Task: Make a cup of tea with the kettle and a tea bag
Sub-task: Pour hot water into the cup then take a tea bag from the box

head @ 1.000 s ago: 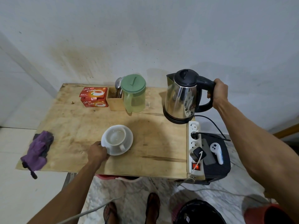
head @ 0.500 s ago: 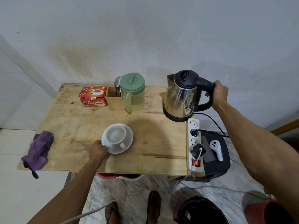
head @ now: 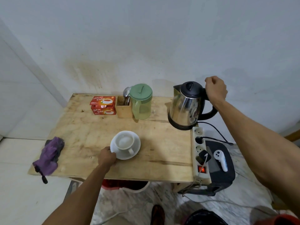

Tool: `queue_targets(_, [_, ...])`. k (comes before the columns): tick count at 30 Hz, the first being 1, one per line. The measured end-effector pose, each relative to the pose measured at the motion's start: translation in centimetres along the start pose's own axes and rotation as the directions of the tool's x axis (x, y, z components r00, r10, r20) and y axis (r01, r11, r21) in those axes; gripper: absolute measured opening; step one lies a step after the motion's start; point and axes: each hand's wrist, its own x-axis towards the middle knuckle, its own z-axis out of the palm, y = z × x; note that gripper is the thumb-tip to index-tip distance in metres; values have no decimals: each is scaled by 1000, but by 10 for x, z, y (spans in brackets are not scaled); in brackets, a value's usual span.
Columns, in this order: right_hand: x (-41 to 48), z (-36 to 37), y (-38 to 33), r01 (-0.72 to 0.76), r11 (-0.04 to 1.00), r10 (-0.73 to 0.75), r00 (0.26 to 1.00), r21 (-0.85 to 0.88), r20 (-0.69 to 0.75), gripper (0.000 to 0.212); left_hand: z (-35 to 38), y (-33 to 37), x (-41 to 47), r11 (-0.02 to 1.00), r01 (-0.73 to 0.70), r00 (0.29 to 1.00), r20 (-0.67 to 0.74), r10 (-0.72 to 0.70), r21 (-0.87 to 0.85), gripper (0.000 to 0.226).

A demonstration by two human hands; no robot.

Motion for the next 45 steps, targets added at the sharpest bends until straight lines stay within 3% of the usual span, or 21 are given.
queue_targets(8, [-43, 54, -99, 323, 943, -327, 944, 82, 36, 21, -22, 5, -5, 998, -45, 993, 103, 49, -49, 19])
queue_targets(11, [-70, 94, -138, 454, 884, -464, 881, 112, 93, 25, -40, 7, 16, 998, -41, 995, 91, 45, -39, 9])
queue_targets(16, [-121, 175, -186, 593, 795, -604, 757, 126, 250, 16, -80, 6, 88, 997, -72, 997, 34, 74, -41, 21])
queue_targets(21, [-151, 263, -195, 693, 717, -565, 642, -78, 518, 19, -121, 31, 145, 972, -235, 971, 41, 235, -3, 25])
queue_targets(25, [-159, 319, -178, 804, 499, -476, 567, -324, 672, 31, -138, 57, 172, 932, -362, 932, 30, 361, 37, 32])
queue_targets(28, [-155, 350, -164, 849, 330, -407, 522, -412, 749, 50, -145, 66, 191, 921, -388, 921, 53, 386, 34, 40])
queue_targets(32, [-142, 374, -156, 850, 228, -302, 525, -475, 796, 68, -149, 81, 215, 917, -398, 913, 113, 392, 30, 52])
queue_targets(37, [-138, 382, -160, 846, 232, -230, 527, -480, 818, 60, -148, 89, 229, 896, -444, 884, 157, 440, -13, 47])
queue_targets(40, [-138, 378, -163, 822, 327, -293, 557, -467, 777, 46, -148, 94, 228, 871, -489, 857, 168, 488, -36, 38])
queue_targets(45, [-128, 372, -175, 748, 466, -341, 645, -473, 684, 29, -146, 88, 234, 802, -597, 791, 167, 588, 1, 43])
